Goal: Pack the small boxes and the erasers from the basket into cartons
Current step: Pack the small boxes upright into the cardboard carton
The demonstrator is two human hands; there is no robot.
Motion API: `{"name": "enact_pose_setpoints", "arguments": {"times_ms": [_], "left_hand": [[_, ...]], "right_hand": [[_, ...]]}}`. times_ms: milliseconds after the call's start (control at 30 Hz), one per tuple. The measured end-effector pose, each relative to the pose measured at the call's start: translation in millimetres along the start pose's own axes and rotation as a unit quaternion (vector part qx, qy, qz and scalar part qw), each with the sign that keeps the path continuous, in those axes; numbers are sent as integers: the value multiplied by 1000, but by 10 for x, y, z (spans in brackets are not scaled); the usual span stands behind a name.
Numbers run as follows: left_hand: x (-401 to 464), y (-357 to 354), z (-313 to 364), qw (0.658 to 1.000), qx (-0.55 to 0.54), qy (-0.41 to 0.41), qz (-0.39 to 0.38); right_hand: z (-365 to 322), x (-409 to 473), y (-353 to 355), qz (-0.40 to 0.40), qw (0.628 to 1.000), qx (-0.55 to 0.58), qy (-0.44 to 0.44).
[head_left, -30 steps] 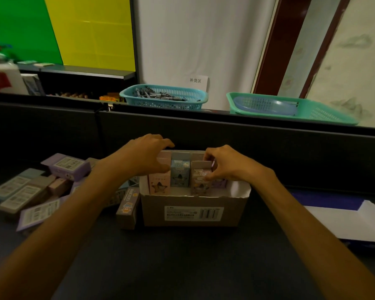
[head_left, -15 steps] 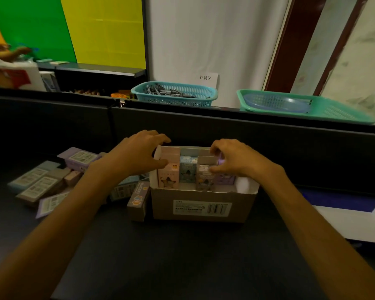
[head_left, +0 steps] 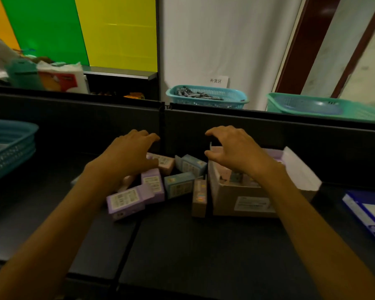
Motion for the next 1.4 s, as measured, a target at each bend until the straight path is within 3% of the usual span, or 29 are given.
{"name": "enact_pose_setpoints", "arguments": {"times_ms": [267,533,733,1033,1267,1400], "left_hand": [[-334,-138,-607,999,-25,-22,-12],[-662,-301,-543,989,-116,-91,-23],[-749,-617,-468,990,-53,-110,-67],[-822,-690,-517,988,-89,-82,-94],[-784,-311,-628,979,-200,-42,7],[-745,-155,-644,955,-287,-39,66]], "right_hand": [[-797,101,-392,-27,1000,-14,-2],[-1037,1,-707,-110,992,-51,-31],[-1045,-108,-892,-136,986,-90,-18],[-940,-221,-864,-117,990,10,-75],[-843,-201,-586,-21,976,200,-86],[-834,-260,-501,14,955,283,-85]]}}
Point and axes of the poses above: each hand's wrist, its own x-axis towards the middle knuckle, its own y-axis out of the back of the hand, z = x × y, the point moved 7 cm from there along x, towards the middle knuckle, and after that the axes turned 8 degrees about z, right-handed, at the moved point
